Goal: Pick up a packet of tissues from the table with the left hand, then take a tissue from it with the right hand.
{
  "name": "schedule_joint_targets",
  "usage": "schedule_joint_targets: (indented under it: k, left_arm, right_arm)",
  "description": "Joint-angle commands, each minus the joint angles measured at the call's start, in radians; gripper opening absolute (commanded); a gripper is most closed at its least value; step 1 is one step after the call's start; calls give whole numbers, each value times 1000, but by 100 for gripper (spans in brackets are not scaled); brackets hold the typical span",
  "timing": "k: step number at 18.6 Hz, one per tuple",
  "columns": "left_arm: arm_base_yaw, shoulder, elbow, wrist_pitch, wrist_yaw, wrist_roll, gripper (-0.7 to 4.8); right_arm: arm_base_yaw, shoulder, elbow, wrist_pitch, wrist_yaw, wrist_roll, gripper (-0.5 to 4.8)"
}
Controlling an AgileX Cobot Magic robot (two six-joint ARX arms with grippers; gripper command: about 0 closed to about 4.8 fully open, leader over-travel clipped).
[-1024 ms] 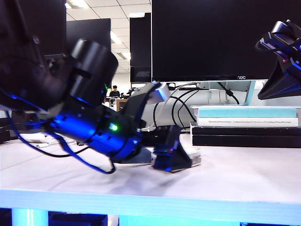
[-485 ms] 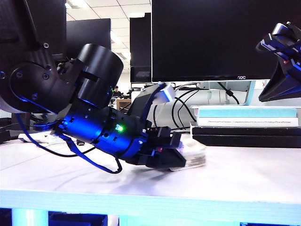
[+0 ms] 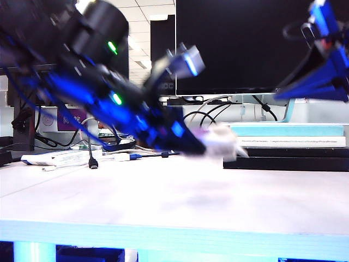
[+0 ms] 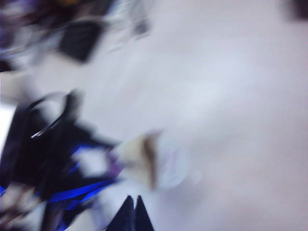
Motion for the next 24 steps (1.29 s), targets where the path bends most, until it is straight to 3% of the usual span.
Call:
schedule_joint_targets:
  k: [1,3,7,17,24]
  left_arm:
    - [22,-63,5,-35,118,24,58]
    - [21,-82,5,-37,274,24,58]
    - [21,-81,5,-35,327,20,58]
    - [20,-81,15,16,368,-18,57]
    - [3,-76,15,50,385,-40,57]
  right_arm:
    - [2,-3,5,10,-167,39,0]
    - [2,-3,5,10,-262,53,0]
    - [2,-3,5,10,-387,90,1]
    - [2,34,5,2,-469,107,0]
    - [2,47,5,14,-473,107,-1]
